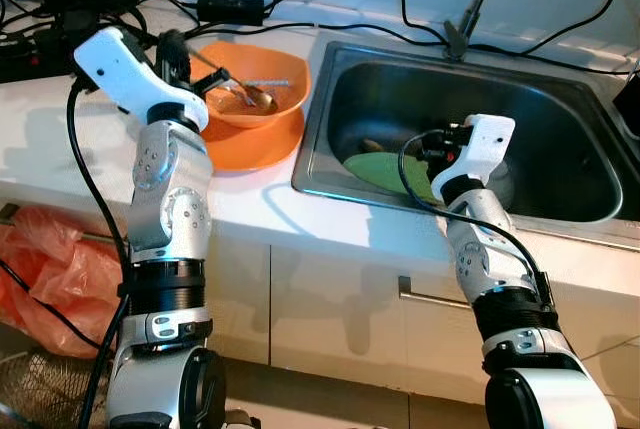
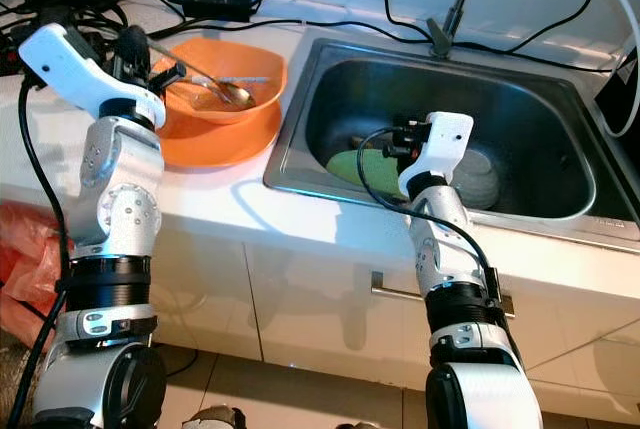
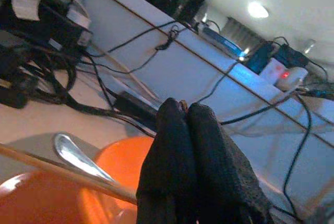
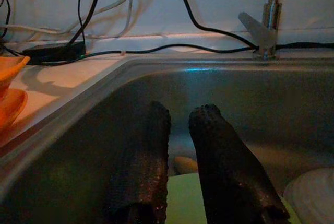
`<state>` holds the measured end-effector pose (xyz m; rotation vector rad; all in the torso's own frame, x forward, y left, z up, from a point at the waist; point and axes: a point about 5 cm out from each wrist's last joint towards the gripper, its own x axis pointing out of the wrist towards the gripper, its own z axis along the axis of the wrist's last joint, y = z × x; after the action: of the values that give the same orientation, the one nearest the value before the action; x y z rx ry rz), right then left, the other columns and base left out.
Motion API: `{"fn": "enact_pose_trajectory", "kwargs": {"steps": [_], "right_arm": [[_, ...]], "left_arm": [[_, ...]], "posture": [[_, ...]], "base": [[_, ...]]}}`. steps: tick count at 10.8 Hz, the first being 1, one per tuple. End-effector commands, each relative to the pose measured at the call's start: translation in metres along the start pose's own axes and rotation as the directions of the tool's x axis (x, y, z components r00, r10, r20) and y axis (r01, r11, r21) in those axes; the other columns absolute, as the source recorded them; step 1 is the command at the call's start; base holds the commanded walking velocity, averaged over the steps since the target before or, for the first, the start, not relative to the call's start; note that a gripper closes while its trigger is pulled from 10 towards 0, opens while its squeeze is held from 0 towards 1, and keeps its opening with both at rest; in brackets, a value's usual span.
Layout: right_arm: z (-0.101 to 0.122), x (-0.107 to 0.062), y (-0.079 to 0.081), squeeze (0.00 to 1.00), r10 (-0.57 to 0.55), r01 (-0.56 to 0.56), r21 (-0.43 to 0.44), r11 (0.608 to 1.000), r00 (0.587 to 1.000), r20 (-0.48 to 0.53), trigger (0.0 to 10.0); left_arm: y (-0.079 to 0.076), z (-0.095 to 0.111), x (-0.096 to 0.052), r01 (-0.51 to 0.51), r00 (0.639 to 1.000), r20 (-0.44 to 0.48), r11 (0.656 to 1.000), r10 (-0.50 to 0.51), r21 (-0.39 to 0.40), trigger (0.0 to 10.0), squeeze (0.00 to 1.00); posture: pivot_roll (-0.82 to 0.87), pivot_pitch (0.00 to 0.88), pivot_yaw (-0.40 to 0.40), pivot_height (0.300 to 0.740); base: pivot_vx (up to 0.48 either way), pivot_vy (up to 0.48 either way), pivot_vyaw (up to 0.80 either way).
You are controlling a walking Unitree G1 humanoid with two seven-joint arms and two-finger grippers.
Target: Kitchen organization
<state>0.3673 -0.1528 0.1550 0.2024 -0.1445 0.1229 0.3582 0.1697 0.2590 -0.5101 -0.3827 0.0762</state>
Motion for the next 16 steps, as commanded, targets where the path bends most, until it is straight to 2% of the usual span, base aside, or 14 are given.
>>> {"fn": "enact_pose_trajectory", "kwargs": {"steps": [1,2,4,5,6,7,8,10,12,16], "right_arm": [[0.005,0.003,0.000,0.00,-0.003,0.003,0.000,1.000,1.000,0.017,10.0],[0.004,0.003,0.000,0.00,0.000,0.000,-0.001,1.000,1.000,0.013,10.0],[0.003,0.003,0.002,0.00,0.006,-0.005,-0.001,1.000,1.000,0.009,10.0],[0.002,0.002,0.002,0.00,0.006,-0.006,-0.002,1.000,1.000,0.006,10.0],[0.002,0.002,0.002,0.00,0.006,-0.006,-0.002,1.000,1.000,0.006,10.0],[0.002,0.003,0.001,0.00,0.006,-0.006,-0.003,1.000,1.000,0.005,10.0],[0.002,0.003,0.002,0.00,0.007,-0.007,-0.004,1.000,1.000,0.006,10.0],[0.002,0.002,0.001,0.00,0.004,-0.004,-0.002,1.000,1.000,0.006,10.0],[0.002,0.002,0.001,0.00,0.006,-0.006,-0.002,1.000,1.000,0.005,10.0],[0.002,0.003,0.001,0.00,0.007,-0.007,-0.002,1.000,1.000,0.005,10.0]], "left_arm": [[-0.013,0.006,0.002,0.066,0.998,-0.002,0.998,-0.066,-0.008,0.0,0.00],[-0.019,0.006,0.000,0.113,0.993,-0.023,0.994,-0.113,0.009,10.0,0.00],[-0.019,0.003,-0.001,0.119,0.992,-0.049,0.992,-0.117,0.048,10.0,0.00],[-0.019,-0.003,-0.003,0.145,0.988,-0.081,0.974,-0.132,0.176,10.0,0.00],[-0.020,-0.007,-0.004,0.156,0.986,-0.097,0.967,-0.139,0.201,10.0,0.00],[-0.022,-0.015,-0.007,0.186,0.979,-0.130,0.941,-0.154,0.283,10.0,0.00],[-0.015,-0.021,-0.007,0.135,0.985,-0.149,0.941,-0.092,0.312,10.0,0.00],[-0.010,-0.024,-0.008,0.112,0.985,-0.163,0.938,-0.061,0.327,10.0,0.00],[-0.012,-0.020,-0.008,0.126,0.986,-0.146,0.932,-0.080,0.340,10.0,0.00],[-0.016,0.000,-0.004,0.127,0.992,-0.043,0.955,-0.120,0.267,10.0,0.00]], "posture": [[0.13,0.064,-0.077,0.740],[0.13,0.065,-0.077,0.740],[0.13,0.066,-0.077,0.740],[0.13,0.067,-0.076,0.740],[0.13,0.067,-0.077,0.740],[0.13,0.067,-0.076,0.740],[0.12,0.067,-0.075,0.740],[0.13,0.068,-0.075,0.740],[0.13,0.068,-0.076,0.740],[0.13,0.067,-0.078,0.740]], "base": [[0.000,0.000,0.00],[0.000,0.000,0.00],[0.000,0.000,0.00],[0.000,0.000,0.00],[0.000,0.000,0.00],[0.000,0.000,0.00],[0.000,0.000,0.00],[0.000,0.000,0.00],[0.000,0.000,0.00],[0.000,0.000,0.00]]}}
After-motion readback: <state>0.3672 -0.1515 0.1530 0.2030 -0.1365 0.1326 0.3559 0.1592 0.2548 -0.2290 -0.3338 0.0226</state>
